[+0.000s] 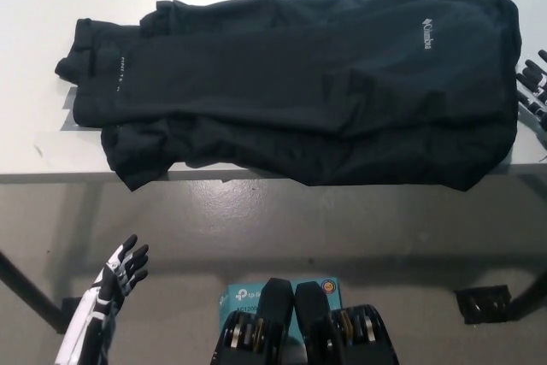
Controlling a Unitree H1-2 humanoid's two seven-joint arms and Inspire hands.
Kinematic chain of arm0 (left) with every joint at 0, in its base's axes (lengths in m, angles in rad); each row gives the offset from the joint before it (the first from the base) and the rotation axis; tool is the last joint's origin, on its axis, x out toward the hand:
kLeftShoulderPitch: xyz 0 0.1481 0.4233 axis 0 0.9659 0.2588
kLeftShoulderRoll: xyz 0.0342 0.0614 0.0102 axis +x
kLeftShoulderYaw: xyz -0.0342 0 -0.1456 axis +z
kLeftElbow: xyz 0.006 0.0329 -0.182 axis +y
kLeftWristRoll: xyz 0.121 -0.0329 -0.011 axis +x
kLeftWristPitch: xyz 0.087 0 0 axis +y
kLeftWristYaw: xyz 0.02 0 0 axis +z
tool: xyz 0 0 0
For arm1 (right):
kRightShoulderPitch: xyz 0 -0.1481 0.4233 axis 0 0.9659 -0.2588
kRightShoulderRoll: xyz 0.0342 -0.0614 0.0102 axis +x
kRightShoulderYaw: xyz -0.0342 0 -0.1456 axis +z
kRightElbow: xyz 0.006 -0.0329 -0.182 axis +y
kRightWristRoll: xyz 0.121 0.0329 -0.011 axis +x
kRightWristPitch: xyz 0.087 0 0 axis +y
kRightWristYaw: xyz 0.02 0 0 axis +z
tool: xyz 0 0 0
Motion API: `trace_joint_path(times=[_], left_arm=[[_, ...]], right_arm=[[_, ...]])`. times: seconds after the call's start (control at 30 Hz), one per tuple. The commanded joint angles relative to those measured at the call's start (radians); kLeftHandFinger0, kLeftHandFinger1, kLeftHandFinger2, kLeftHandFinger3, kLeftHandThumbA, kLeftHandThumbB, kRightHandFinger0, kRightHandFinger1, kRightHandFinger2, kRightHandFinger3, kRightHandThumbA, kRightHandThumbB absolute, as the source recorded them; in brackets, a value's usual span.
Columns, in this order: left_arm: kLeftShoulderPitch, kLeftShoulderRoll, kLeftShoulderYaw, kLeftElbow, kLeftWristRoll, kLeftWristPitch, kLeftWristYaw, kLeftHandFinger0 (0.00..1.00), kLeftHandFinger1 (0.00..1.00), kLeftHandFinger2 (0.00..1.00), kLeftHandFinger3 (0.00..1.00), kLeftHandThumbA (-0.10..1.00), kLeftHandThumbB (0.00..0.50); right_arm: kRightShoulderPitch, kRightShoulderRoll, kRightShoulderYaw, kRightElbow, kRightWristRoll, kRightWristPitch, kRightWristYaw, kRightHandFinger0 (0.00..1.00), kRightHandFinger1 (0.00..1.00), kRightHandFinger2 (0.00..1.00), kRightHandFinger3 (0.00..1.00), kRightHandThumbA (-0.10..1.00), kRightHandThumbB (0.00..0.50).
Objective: The robot grabs the right edges of the black jacket on the table, and folds it in half
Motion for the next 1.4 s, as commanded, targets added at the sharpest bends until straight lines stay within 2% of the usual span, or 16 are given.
trace_joint_path(times=[0.0,0.13,0.33,0.4,0.5,0.7,0.87,1.03,1.17,1.2,1.23,1.27,1.3,1.33,1.37], left_arm=[[-0.004,0.021,0.01,-0.043,-0.006,-0.011,-0.01,1.0,1.0,1.0,1.0,1.0,0.354],[-0.007,0.026,0.012,-0.044,-0.015,0.006,-0.012,1.0,1.0,1.0,1.0,1.0,0.377],[-0.003,0.025,0.01,-0.047,-0.011,0.001,-0.009,1.0,1.0,1.0,1.0,1.0,0.339],[-0.006,0.025,0.01,-0.049,-0.006,0.005,-0.006,1.0,1.0,1.0,1.0,1.0,0.345],[-0.012,0.026,0.015,-0.049,-0.005,0.005,-0.002,1.0,1.0,1.0,1.0,1.0,0.34],[-0.008,0.027,0.02,-0.046,-0.008,-0.002,-0.003,1.0,1.0,1.0,1.0,1.0,0.331],[-0.013,0.026,0.018,-0.049,-0.01,0.014,-0.004,1.0,1.0,1.0,1.0,1.0,0.345],[-0.015,0.028,0.019,-0.053,-0.016,0.02,-0.007,1.0,1.0,1.0,1.0,1.0,0.331],[-0.016,0.032,0.023,-0.054,-0.019,0.023,-0.007,1.0,1.0,1.0,1.0,1.0,0.323],[-0.016,0.032,0.024,-0.052,-0.019,0.019,-0.006,1.0,1.0,1.0,1.0,1.0,0.319],[-0.016,0.031,0.024,-0.051,-0.02,0.019,-0.006,1.0,1.0,1.0,1.0,1.0,0.319],[-0.015,0.032,0.025,-0.051,-0.02,0.021,-0.007,1.0,1.0,1.0,1.0,1.0,0.328],[-0.017,0.031,0.025,-0.051,-0.019,0.021,-0.006,1.0,1.0,1.0,1.0,1.0,0.325],[-0.017,0.03,0.026,-0.053,-0.017,0.021,-0.005,1.0,1.0,1.0,1.0,1.0,0.324],[-0.015,0.03,0.026,-0.056,-0.017,0.026,-0.005,1.0,1.0,1.0,1.0,1.0,0.324]], right_arm=[[-0.027,-0.043,0.004,-0.022,-0.015,-0.043,0.036,1.0,1.0,1.0,1.0,1.0,0.393],[-0.021,-0.049,0.029,-0.042,-0.043,-0.031,0.033,1.0,1.0,1.0,1.0,1.0,0.395],[-0.013,-0.033,0.097,-0.103,-0.092,0.014,0.015,1.0,1.0,1.0,1.0,1.0,0.369],[-0.014,-0.032,0.125,-0.12,-0.115,0.026,0.002,1.0,1.0,1.0,1.0,1.0,0.371],[-0.019,-0.027,0.171,-0.13,-0.14,0.044,0.007,1.0,1.0,1.0,1.0,1.0,0.345],[-0.038,0.002,0.206,-0.116,-0.139,0.066,0.025,1.0,1.0,1.0,1.0,1.0,0.368],[-0.066,0.033,0.175,-0.117,-0.093,0.115,0.034,1.0,1.0,1.0,1.0,1.0,0.379],[-0.114,0.061,0.109,-0.046,0.045,0.149,0.079,1.0,1.0,1.0,1.0,1.0,0.461],[-0.137,0.077,0.092,-0.005,0.086,0.149,0.086,1.0,1.0,1.0,1.0,1.0,0.5],[-0.135,0.094,0.076,-0.027,0.074,0.149,0.047,0.74,0.96,1.0,1.0,1.0,0.5],[-0.131,0.106,0.066,-0.052,0.044,0.149,0.012,0.51,0.75,1.0,1.0,1.0,0.49],[-0.14,0.12,0.046,-0.053,0.024,0.146,-0.058,0.09,0.15,0.43,0.73,0.8,0.363],[-0.162,0.139,0.015,-0.036,0.007,0.122,-0.17,0.0,0.01,0.04,0.19,0.71,0.294],[-0.172,0.154,-0.007,-0.031,0.0,0.09,-0.229,0.0,0.0,0.11,0.17,0.37,0.237],[-0.176,0.161,-0.017,-0.029,0.0,0.086,-0.246,0.0,0.0,0.14,0.22,0.24,0.216]])
